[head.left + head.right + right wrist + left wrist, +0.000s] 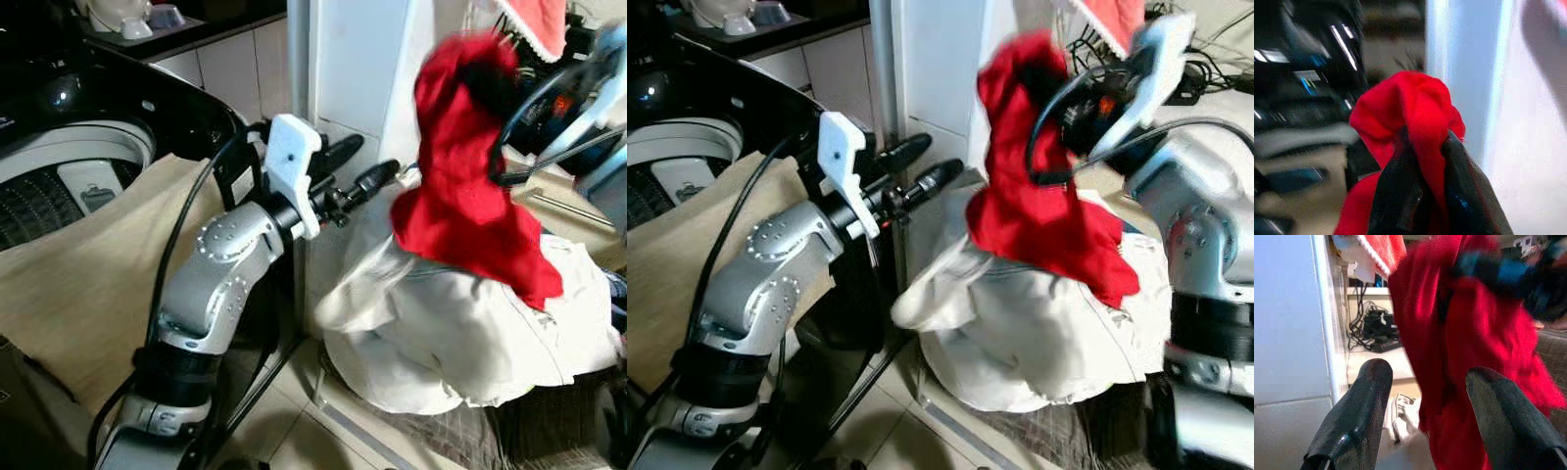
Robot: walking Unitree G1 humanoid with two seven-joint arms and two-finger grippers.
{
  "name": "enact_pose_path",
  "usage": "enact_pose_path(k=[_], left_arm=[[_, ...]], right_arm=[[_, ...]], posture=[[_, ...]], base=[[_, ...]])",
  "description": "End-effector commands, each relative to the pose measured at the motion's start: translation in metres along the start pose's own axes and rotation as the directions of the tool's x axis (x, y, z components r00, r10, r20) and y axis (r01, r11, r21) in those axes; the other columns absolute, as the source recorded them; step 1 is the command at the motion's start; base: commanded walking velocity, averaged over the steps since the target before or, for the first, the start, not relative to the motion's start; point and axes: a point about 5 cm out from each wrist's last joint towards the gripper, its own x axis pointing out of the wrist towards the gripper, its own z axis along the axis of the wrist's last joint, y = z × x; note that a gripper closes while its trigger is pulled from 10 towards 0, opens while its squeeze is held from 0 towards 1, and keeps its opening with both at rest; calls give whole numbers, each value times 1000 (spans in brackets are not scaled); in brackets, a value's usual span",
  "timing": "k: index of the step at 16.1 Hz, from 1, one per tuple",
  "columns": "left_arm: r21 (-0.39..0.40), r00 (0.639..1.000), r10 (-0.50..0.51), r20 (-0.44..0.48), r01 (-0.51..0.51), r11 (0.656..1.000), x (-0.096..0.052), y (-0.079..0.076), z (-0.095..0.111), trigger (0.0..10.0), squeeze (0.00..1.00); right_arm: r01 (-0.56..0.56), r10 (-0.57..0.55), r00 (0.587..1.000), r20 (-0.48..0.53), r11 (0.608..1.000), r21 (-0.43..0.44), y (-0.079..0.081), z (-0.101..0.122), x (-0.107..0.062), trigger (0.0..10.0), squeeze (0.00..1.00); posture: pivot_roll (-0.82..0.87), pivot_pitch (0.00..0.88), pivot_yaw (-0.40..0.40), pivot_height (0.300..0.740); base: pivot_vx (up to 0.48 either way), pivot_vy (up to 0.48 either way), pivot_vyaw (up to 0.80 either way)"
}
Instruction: Clothes washing
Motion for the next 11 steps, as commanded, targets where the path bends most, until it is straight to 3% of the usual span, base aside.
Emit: enact_pose_path(k=[1,2,4,5,6,7,11], left_arm=[[17,1000,-11,-29,12,1000,0,-3,-6,10000,0],[23,999,-16,-43,17,1000,-1,-5,-11,10000,0],[11,999,-18,-39,18,1000,0,-7,-11,10000,0],[-72,998,-54,-17,53,996,4,-13,-10,10000,0],[-104,998,-59,-11,57,993,7,-15,-9,10000,24],[-153,997,-80,7,80,985,11,-19,-9,10000,1000],[-177,995,-88,-39,80,981,28,-33,-24,10000,1000]], right_arm=[[38,-41,996,-82,999,-31,-4,-13,-3,0,0],[97,-95,989,-115,995,10,-8,-24,-9,0,0],[109,-101,990,-95,990,88,-5,-28,-16,0,0],[70,-64,997,-51,990,124,3,-22,-15,0,0],[51,-47,999,-28,989,142,6,-19,-13,0,0],[22,-24,1000,8,986,167,12,-14,-10,0,0],[-73,48,992,113,970,234,31,4,1,0,0]], posture=[[-89,0,18,740],[-89,0,18,740],[-88,0,23,740],[-89,0,25,740],[-90,0,27,740],[-92,0,28,740],[-95,0,30,740]], base=[[0,0,0],[0,0,0],[0,0,0],[0,0,0],[0,0,0],[0,0,0],[0,0,0]])
